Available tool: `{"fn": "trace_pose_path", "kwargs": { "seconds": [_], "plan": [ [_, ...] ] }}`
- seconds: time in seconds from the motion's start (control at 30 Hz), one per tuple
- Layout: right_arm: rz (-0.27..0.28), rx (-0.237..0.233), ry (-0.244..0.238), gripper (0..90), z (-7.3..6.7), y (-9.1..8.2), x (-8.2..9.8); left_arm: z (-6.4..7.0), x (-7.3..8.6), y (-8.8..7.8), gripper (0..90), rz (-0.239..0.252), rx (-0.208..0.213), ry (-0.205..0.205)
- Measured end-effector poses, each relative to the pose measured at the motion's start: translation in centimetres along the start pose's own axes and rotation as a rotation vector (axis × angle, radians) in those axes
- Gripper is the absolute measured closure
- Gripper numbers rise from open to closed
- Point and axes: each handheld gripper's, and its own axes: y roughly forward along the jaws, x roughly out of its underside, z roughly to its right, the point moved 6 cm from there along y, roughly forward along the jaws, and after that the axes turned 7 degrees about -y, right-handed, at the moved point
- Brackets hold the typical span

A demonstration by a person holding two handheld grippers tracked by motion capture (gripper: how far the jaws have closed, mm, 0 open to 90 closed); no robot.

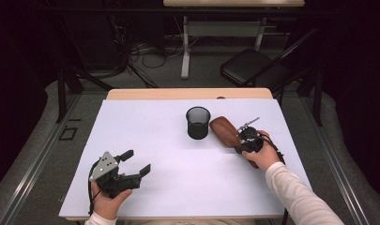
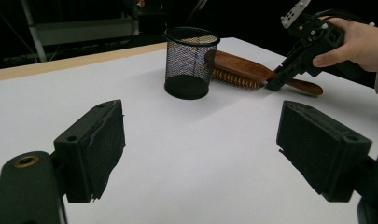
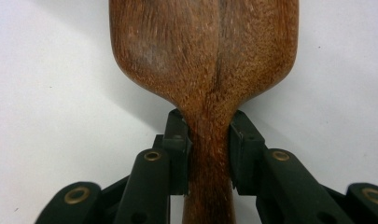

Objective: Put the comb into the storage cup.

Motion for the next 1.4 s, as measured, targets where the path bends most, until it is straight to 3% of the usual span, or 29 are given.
{"fn": "trace_pose_path", "kwargs": {
  "seconds": [0.13,0.2,0.23,0.27,0.67,0.77,0.8,0.9,1.4],
  "plan": [
    [-0.022,0.013,-0.017,72.3,0.0,-0.2,0.0,0.0,0.0,0.0,15.4,-0.001,0.0,0.001],
    [0.05,0.014,-0.004,72.4,-0.1,0.1,-0.2,0.0,0.0,0.0,15.4,-0.001,0.0,0.001],
    [-0.038,0.024,-0.021,72.4,0.0,-0.5,0.1,0.0,0.0,0.0,15.4,-0.001,0.0,0.001],
    [0.004,0.022,-0.019,72.4,-0.1,-0.2,-0.1,0.0,0.0,0.0,15.4,0.0,0.0,0.001],
    [0.053,0.049,0.004,72.4,-0.3,-0.6,-0.1,0.0,0.0,0.0,15.4,0.002,0.0,-0.001],
    [0.036,0.048,0.008,72.4,-0.2,-0.7,0.0,0.0,0.0,0.0,15.4,0.001,0.0,0.0],
    [0.058,0.043,0.013,72.4,-0.2,-0.7,0.0,0.0,0.0,0.0,15.4,0.0,0.0,0.0],
    [0.052,0.038,0.021,72.4,-0.1,-1.0,0.3,0.0,0.0,0.0,15.4,0.0,0.0,0.0],
    [0.121,0.043,0.041,72.4,-0.4,-2.3,0.1,0.0,0.0,0.0,15.4,-0.001,-0.001,-0.001]
  ]
}}
